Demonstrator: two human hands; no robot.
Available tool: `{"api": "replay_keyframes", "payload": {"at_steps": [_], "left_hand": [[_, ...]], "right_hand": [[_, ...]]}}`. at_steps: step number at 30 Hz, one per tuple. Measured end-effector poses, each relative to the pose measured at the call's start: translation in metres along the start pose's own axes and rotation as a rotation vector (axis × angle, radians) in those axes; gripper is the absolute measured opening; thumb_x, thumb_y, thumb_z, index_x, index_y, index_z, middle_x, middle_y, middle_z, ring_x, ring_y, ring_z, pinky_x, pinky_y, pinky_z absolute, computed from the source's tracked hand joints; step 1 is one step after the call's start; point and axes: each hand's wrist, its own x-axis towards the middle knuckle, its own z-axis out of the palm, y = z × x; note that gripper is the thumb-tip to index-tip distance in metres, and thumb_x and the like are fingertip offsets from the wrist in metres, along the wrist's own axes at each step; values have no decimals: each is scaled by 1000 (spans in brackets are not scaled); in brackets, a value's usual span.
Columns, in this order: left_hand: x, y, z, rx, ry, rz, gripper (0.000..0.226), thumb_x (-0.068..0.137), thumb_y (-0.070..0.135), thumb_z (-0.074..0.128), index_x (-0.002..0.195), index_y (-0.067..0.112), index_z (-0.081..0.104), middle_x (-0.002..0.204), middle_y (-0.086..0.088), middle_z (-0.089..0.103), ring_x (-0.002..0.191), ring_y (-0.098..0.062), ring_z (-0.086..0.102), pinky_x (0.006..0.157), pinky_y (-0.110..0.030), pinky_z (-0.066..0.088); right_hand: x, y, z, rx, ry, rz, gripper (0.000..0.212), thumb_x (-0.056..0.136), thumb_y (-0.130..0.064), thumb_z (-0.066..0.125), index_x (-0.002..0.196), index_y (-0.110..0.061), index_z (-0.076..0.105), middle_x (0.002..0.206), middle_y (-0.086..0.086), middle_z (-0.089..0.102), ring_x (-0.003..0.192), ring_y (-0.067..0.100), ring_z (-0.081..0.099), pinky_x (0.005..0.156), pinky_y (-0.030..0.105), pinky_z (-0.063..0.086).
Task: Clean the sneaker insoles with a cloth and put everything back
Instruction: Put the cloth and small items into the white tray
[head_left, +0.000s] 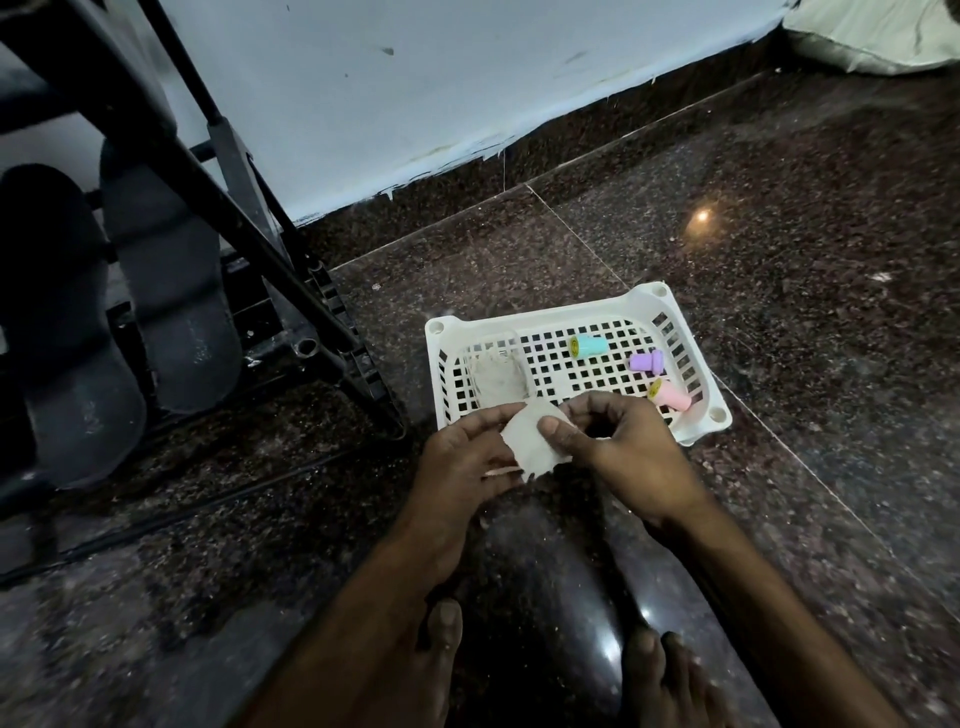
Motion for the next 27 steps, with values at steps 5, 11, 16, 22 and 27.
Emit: {"api": "replay_keyframes", "payload": {"at_steps": [5, 11, 16, 22, 27], "left_hand": [[7, 13, -10, 33, -10, 12, 23, 95, 14, 58, 114, 12, 71, 113, -16, 70, 92, -27, 67, 78, -40, 61], [19, 29, -9, 323, 108, 210, 22, 90, 2, 68, 109, 13, 66, 86, -5, 67, 64, -14, 66, 44, -27, 51], [60, 41, -9, 682, 232, 428, 23, 86, 6, 73, 103, 18, 63, 85, -2, 70, 68, -14, 66, 58, -29, 53], [85, 48, -11, 1242, 211, 590, 23, 85, 18, 73, 104, 28, 63, 92, 9, 71, 90, -17, 67, 79, -36, 51], [89, 43, -13, 1393, 195, 691, 19, 86, 21, 71, 102, 27, 62, 90, 10, 69, 98, -18, 62, 77, -38, 50]], "right_hand": [[8, -12, 2, -32, 1, -1, 19, 81, -25, 80, 81, -12, 67, 72, 15, 70, 61, 25, 65, 65, 44, 55], [15, -20, 8, -11, -50, 37, 12, 84, -17, 77, 89, -12, 67, 63, 5, 65, 52, 16, 62, 58, 32, 53], [40, -27, 17, -170, 76, -31, 19, 87, -18, 72, 96, -21, 55, 75, 7, 72, 55, 21, 68, 61, 40, 59], [48, -27, 40, -727, 116, -255, 4, 90, -27, 62, 91, -25, 59, 85, 1, 71, 80, 25, 67, 69, 35, 52], [39, -26, 47, -1116, 117, -412, 23, 96, -19, 51, 118, -17, 59, 112, 4, 55, 107, 24, 52, 66, 31, 37]]}}
